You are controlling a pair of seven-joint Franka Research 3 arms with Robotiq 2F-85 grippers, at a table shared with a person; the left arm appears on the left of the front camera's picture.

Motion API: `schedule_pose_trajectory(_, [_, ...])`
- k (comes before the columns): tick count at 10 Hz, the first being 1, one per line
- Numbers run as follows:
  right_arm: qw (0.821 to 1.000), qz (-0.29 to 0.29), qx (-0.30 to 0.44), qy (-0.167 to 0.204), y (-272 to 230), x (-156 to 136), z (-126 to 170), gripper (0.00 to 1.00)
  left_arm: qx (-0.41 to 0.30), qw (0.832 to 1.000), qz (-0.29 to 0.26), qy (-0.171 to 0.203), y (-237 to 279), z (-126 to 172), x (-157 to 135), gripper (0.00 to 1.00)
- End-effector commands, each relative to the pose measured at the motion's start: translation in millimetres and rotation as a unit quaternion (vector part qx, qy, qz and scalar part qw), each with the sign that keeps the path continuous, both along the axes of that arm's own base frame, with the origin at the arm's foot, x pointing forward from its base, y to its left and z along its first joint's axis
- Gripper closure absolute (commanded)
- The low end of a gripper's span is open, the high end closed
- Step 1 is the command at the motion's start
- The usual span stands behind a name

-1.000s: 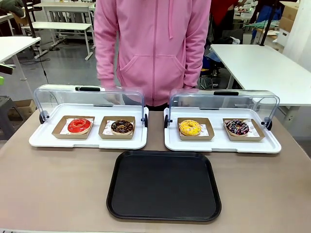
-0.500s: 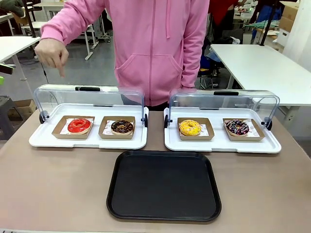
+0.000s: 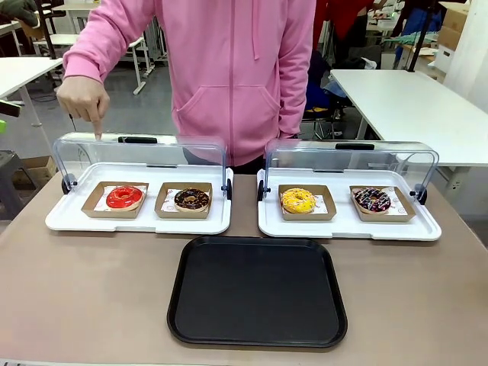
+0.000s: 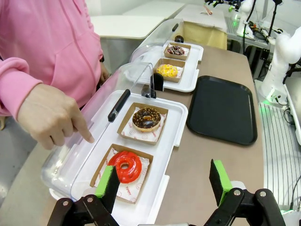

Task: Move the first donut from the left to the tray.
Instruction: Pick up the Paper togo box containing the Donut indicated by the person and place it on the Handle tray.

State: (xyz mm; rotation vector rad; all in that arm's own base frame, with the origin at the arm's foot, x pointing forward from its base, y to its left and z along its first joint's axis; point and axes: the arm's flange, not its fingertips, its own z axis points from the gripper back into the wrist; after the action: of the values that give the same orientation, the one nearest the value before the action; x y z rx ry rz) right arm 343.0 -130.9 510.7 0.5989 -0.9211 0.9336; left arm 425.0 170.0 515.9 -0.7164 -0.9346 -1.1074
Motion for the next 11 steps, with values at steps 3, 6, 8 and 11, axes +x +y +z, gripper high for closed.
schedule_pose_trajectory(3, [1.000,0.005,0.004,-0.015,-0.5,2.9,0.0,0.00,-0.006,1.000,-0.005,-0.005,0.9,1.4,0.5,0.00])
schedule_pose_trajectory(6, [1.000,0.005,0.004,-0.015,-0.5,2.9,0.0,0.00,-0.006,1.000,-0.005,-0.005,0.9,1.4,0.5,0.00])
schedule_pose_trajectory(8, [1.000,0.005,0.004,-0.015,-0.5,2.9,0.0,0.00,-0.006,1.000,-0.005,-0.005,0.9,1.4,0.5,0.00])
schedule_pose_trajectory(11, [1.000,0.005,0.004,-0.015,-0.5,2.9,0.0,0.00,-0.006,1.000,-0.005,-0.005,0.9,1.4,0.5,0.00])
